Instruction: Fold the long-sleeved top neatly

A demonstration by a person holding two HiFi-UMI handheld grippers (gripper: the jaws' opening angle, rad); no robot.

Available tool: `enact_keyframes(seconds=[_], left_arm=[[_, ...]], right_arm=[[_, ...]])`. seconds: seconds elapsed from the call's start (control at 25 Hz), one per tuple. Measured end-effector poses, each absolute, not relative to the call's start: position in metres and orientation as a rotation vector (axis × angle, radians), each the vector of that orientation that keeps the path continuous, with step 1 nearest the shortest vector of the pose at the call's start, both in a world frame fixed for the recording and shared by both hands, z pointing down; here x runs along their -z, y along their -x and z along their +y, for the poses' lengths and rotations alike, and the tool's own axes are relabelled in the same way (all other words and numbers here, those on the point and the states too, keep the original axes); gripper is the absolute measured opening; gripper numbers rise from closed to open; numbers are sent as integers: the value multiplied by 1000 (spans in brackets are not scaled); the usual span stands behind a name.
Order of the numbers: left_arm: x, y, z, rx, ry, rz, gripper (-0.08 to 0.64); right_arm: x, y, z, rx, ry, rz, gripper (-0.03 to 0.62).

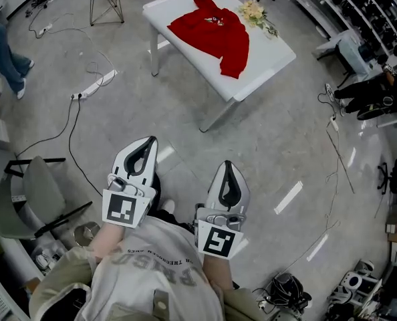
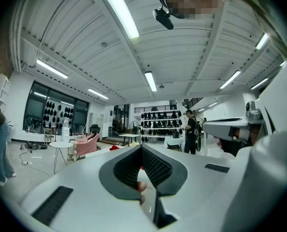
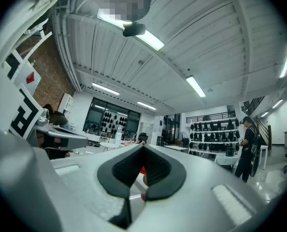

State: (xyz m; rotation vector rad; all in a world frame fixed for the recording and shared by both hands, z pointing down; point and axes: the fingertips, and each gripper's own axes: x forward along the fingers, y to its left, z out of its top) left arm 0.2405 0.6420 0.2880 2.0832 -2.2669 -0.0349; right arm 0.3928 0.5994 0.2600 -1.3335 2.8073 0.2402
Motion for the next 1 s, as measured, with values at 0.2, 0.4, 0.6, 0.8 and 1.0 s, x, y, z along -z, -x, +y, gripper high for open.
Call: enact_keyframes(seconds=[0.2, 0.4, 0.6, 0.8, 1.0], left_arm=[[-289, -210, 599, -28, -2098, -2240, 14], [-288, -175, 546, -87, -2162, -2168, 106], [-288, -129, 492, -146, -2207, -2120, 289], [-287, -85, 447, -119, -2244, -2085, 313], [-293, -42, 414, -123, -2231, -2071, 313]], right_arm=[[-265, -370, 558, -143, 1282, 2802, 2], [-270, -334, 509, -1, 1178, 2817, 225], [-272, -294, 462, -25, 1196, 2818, 342], [-275, -249, 417, -51, 1252, 2818, 342], [-274, -216, 380, -81, 1312, 2813, 342]])
